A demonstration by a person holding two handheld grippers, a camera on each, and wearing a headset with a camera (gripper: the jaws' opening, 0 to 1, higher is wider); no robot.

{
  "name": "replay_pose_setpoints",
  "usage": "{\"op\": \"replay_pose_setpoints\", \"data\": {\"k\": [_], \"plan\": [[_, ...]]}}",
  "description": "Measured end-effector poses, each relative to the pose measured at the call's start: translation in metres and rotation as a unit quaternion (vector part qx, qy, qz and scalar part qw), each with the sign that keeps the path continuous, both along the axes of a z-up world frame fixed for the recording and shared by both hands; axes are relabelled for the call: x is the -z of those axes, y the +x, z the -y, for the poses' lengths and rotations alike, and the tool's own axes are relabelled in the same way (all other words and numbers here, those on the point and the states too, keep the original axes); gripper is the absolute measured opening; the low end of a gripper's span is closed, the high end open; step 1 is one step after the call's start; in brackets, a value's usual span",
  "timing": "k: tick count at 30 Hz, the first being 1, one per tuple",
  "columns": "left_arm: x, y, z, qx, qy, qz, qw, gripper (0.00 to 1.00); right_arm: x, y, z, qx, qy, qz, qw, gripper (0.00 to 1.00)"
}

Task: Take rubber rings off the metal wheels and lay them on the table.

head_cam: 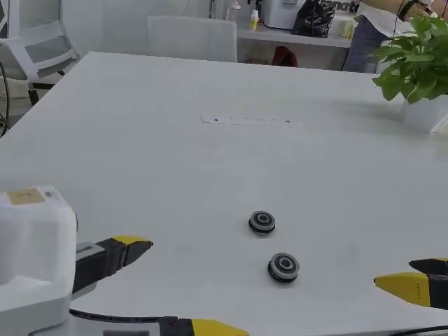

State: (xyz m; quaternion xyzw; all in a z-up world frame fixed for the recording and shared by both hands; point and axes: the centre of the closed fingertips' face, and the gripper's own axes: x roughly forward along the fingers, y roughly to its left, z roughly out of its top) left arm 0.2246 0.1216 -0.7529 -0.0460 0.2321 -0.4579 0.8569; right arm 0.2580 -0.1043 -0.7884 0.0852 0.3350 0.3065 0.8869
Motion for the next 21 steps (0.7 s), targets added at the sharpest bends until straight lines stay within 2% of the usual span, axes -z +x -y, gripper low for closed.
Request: {"op": "replay_pose_setpoints", "data": {"k": [3,4,5,6,7,9,11,12,13,14,15,16,17,21], "plan": [[0.002,0.001,-0.002,-0.003,0.01,0.001,0.9999,1.0,0.001,-0.002,-0.002,-0.011,-0.006,-0.002,0.9999,0.75],[0.0,0.002,-0.003,-0.006,0.02,0.01,0.9997,0.99,0.002,-0.003,-0.003,-0.015,-0.006,-0.004,0.9999,0.76],[-0.005,0.005,-0.005,-0.004,0.029,0.04,0.9988,0.98,0.001,-0.003,-0.004,-0.017,-0.006,-0.003,0.9998,0.76],[-0.013,0.005,-0.003,0.005,0.033,0.077,0.9964,0.97,0.001,-0.003,-0.004,-0.018,-0.005,-0.003,0.9998,0.76],[-0.014,0.004,-0.003,0.011,0.04,0.084,0.9956,0.95,0.001,-0.004,-0.005,-0.019,-0.003,-0.003,0.9998,0.77],[-0.009,0.001,-0.004,0.016,0.057,0.07,0.9958,0.95,0.0,-0.004,-0.006,-0.02,0.002,-0.002,0.9998,0.77],[-0.004,0.002,-0.005,0.009,0.061,0.058,0.9964,0.98,-0.001,-0.004,-0.006,-0.024,0.004,0.001,0.9997,0.78],[-0.003,0.002,-0.006,0.005,0.06,0.056,0.9966,0.99,0.0,-0.002,-0.004,-0.022,0.001,0.01,0.9997,0.78],[-0.004,0.004,-0.007,-0.007,0.045,0.038,0.9983,1.0,0.001,-0.004,-0.002,-0.018,0.005,-0.012,0.9998,0.78],[-0.007,0.005,-0.006,-0.013,0.033,0.033,0.9988,1.0,-0.005,0.002,-0.003,-0.016,0.009,0.01,0.9998,0.77],[-0.009,0.008,-0.009,-0.015,0.033,0.041,0.9985,1.0,-0.006,0.0,-0.004,-0.022,0.01,0.017,0.9996,0.76],[-0.01,0.01,-0.012,-0.022,0.034,0.042,0.9983,1.0,-0.006,0.0,-0.005,-0.024,0.017,0.013,0.9995,0.75],[-0.01,0.012,-0.014,-0.029,0.034,0.041,0.9981,1.0,-0.006,-0.001,-0.007,-0.025,0.027,0.005,0.9993,0.75],[-0.008,0.018,-0.018,-0.054,0.03,0.028,0.9977,1.0,-0.008,-0.001,-0.009,-0.038,0.024,0.013,0.9989,0.78]]}}
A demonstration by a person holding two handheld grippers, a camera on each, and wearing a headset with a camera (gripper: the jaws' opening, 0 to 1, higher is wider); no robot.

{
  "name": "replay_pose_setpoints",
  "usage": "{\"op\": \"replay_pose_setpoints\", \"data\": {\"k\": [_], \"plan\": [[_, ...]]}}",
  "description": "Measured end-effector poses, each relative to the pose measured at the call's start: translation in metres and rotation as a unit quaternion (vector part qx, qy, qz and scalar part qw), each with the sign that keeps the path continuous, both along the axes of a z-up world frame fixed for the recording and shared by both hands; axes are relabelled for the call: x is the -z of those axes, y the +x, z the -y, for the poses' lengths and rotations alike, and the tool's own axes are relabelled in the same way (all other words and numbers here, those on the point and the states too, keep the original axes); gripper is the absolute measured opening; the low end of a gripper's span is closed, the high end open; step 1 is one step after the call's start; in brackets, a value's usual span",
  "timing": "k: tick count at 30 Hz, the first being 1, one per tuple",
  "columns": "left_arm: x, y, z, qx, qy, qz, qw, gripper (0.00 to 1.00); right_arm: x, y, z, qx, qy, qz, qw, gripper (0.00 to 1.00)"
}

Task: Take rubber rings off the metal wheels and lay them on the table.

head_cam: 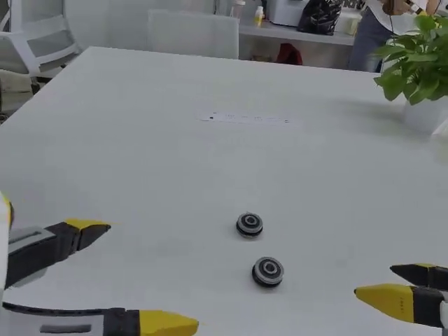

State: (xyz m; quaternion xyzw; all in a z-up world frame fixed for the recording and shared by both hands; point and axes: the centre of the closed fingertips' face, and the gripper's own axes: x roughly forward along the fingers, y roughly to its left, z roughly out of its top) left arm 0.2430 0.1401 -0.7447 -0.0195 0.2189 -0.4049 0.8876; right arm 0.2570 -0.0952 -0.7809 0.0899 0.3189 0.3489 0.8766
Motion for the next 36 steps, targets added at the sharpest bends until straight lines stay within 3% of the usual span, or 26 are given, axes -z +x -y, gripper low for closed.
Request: {"op": "replay_pose_setpoints", "data": {"k": [4,7,10,15,19,24,26,30,36], "plan": [[-0.002,0.003,-0.002,-0.014,0.004,0.004,0.9999,1.0,-0.006,-0.005,-0.012,-0.026,0.036,-0.004,0.999,0.83],[-0.006,0.009,-0.011,-0.053,0.002,-0.006,0.9986,1.0,0.001,-0.008,-0.007,-0.038,0.009,-0.015,0.9991,0.86],[-0.011,0.011,-0.012,-0.057,-0.01,-0.003,0.9983,1.0,-0.001,-0.005,-0.006,-0.047,0.005,-0.006,0.9988,0.88],[-0.01,0.014,-0.02,-0.069,0.01,-0.001,0.9976,1.0,-0.003,-0.003,0.004,-0.053,-0.01,0.007,0.9985,0.84],[-0.012,0.014,-0.024,-0.077,0.009,0.001,0.997,1.0,-0.005,-0.004,0.01,-0.057,-0.011,0.009,0.9983,0.85],[-0.011,0.014,-0.025,-0.072,0.02,0.0,0.9972,1.0,-0.011,0.001,0.019,-0.05,-0.013,0.019,0.9985,0.84],[-0.014,0.015,-0.022,-0.06,0.025,0.012,0.9978,0.99,-0.016,0.005,0.022,-0.046,-0.01,0.029,0.9985,0.84],[-0.019,0.015,-0.016,-0.044,0.026,0.013,0.9986,0.97,-0.025,0.011,0.027,-0.041,-0.008,0.043,0.9982,0.84],[-0.023,0.023,-0.008,-0.014,0.049,0.021,0.9985,0.94,-0.042,0.027,0.029,-0.041,-0.01,0.068,0.9968,0.83]]}}
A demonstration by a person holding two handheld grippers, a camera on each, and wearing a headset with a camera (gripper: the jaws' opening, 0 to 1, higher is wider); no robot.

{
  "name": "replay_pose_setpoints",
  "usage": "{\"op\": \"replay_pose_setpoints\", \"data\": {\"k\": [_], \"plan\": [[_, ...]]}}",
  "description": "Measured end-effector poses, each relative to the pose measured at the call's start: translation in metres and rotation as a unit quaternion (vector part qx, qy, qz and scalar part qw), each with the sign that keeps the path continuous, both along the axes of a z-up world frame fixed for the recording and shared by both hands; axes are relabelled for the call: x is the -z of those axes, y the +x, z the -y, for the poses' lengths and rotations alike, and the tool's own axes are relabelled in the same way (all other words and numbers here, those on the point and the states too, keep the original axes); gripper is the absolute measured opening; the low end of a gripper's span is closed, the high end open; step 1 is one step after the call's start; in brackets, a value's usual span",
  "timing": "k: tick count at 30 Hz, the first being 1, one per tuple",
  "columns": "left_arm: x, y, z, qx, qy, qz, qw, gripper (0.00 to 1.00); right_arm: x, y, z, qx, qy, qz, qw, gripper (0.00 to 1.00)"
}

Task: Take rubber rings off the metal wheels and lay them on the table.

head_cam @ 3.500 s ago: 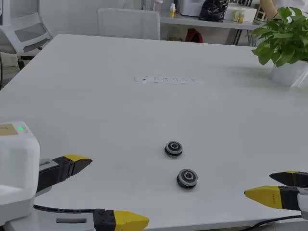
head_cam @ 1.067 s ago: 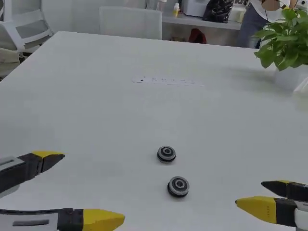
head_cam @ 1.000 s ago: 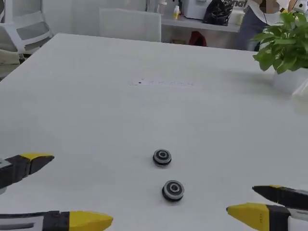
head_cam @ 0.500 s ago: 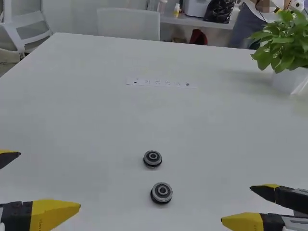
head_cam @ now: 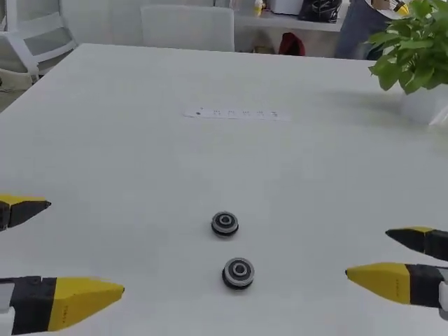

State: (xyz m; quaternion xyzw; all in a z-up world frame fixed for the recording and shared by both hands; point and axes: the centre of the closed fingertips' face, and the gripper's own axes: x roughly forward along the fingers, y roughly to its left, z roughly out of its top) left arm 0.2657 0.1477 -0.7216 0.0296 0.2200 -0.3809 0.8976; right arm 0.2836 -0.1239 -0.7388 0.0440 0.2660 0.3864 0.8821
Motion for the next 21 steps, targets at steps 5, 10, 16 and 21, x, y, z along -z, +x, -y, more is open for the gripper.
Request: {"op": "replay_pose_setpoints", "data": {"k": [5,10,16,21], "plan": [[-0.014,0.011,0.01,0.017,-0.005,0.014,0.9997,0.94,-0.014,0.013,-0.007,-0.014,0.003,0.018,0.9997,0.82],[-0.026,0.023,0.016,0.037,0.01,0.031,0.9988,0.92,-0.025,0.024,-0.015,-0.027,0.001,0.039,0.9989,0.81],[-0.038,0.035,0.026,0.069,0.025,0.053,0.9959,0.87,-0.036,0.036,-0.027,-0.045,0.001,0.06,0.9972,0.79],[-0.042,0.043,0.038,0.099,0.028,0.068,0.9924,0.86,-0.042,0.041,-0.038,-0.072,0.002,0.076,0.9945,0.77]]}}
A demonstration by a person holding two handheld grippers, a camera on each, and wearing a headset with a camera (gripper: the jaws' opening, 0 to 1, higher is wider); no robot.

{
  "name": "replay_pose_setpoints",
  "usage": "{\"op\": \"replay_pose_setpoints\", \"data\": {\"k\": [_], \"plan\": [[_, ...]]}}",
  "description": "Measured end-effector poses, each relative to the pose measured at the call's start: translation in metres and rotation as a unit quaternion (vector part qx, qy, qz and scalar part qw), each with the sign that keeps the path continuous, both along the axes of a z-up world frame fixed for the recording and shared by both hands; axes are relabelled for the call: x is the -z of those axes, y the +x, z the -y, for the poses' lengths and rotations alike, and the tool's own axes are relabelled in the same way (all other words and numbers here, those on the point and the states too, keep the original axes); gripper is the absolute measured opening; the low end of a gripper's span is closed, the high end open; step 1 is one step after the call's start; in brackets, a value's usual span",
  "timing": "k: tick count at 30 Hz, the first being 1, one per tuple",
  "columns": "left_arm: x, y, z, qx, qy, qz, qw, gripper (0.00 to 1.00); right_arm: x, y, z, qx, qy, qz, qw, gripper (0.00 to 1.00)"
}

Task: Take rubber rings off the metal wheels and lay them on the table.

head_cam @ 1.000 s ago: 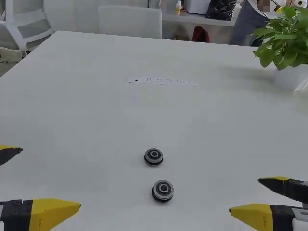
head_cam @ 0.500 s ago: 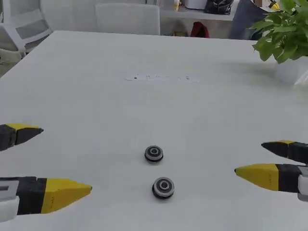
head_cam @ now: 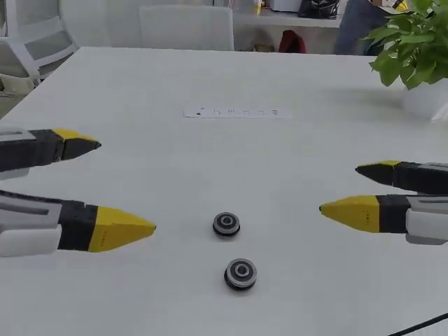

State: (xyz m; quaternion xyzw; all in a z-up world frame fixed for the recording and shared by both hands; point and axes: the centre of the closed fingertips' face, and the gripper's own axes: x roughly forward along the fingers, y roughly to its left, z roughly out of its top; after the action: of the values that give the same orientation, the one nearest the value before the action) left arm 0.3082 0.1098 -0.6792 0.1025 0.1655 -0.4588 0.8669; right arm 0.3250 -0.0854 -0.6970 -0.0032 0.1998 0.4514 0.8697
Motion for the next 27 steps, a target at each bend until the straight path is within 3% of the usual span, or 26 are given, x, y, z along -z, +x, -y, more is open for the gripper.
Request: {"op": "replay_pose_setpoints", "data": {"k": [4,9,11,13,17,22,27], "plan": [[0.002,0.003,0.009,0.022,0.003,0.002,0.9998,0.85,-0.001,0.003,-0.008,-0.017,0.0,0.014,0.9998,0.75],[0.011,0.002,0.029,0.071,0.024,0.013,0.9971,0.82,0.002,0.001,-0.024,-0.046,0.01,0.023,0.9987,0.71],[0.011,0.004,0.038,0.086,0.008,0.016,0.9961,0.8,0.007,0.0,-0.029,-0.058,0.005,0.023,0.9981,0.69],[0.014,0.006,0.045,0.091,-0.01,-0.002,0.9958,0.78,0.016,-0.004,-0.034,-0.074,-0.007,0.023,0.997,0.66],[0.018,0.01,0.056,0.1,-0.015,0.001,0.9949,0.77,0.035,-0.009,-0.039,-0.094,-0.03,0.012,0.995,0.63],[0.026,0.008,0.075,0.123,-0.018,0.008,0.9922,0.74,0.054,-0.011,-0.043,-0.111,-0.036,-0.011,0.9931,0.61],[0.039,0.006,0.088,0.144,-0.006,0.01,0.9896,0.7,0.071,-0.013,-0.045,-0.124,-0.051,-0.027,0.9906,0.59]]}}
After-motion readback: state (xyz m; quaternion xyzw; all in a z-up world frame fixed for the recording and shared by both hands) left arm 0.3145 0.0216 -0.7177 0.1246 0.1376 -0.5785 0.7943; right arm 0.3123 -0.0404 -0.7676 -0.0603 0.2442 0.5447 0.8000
